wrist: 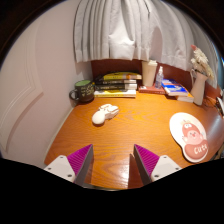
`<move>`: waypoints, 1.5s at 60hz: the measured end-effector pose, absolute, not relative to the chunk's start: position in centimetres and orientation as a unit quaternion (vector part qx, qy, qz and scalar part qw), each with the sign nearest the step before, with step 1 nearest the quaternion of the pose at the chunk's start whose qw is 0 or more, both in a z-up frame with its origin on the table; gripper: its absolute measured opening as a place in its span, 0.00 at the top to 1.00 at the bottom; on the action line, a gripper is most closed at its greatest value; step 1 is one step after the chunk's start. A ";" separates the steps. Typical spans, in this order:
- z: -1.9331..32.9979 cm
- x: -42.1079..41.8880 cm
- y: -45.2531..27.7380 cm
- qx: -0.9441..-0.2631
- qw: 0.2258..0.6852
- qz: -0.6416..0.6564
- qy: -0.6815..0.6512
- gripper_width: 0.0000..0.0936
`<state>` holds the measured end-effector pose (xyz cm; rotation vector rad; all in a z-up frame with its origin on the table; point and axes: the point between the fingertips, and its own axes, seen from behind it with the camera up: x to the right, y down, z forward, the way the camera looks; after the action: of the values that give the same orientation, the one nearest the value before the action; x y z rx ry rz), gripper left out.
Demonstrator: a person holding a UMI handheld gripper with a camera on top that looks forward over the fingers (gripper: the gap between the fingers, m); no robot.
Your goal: Arrange mouse
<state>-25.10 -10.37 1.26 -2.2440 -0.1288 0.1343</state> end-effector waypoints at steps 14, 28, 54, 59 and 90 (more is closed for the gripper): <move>-1.1 -30.0 -0.4 -0.904 0.421 0.057 -0.049 0.12; -1.5 -31.6 6.1 -0.909 0.412 0.034 -0.060 0.17; -1.8 -32.0 8.1 -0.917 0.393 0.040 -0.062 0.52; -1.9 -32.0 7.9 -0.921 0.381 0.040 -0.068 0.56; 18.8 -18.9 5.8 -0.863 0.487 0.049 -0.123 0.56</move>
<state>-18.93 5.82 18.80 -2.0994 -0.2987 0.1181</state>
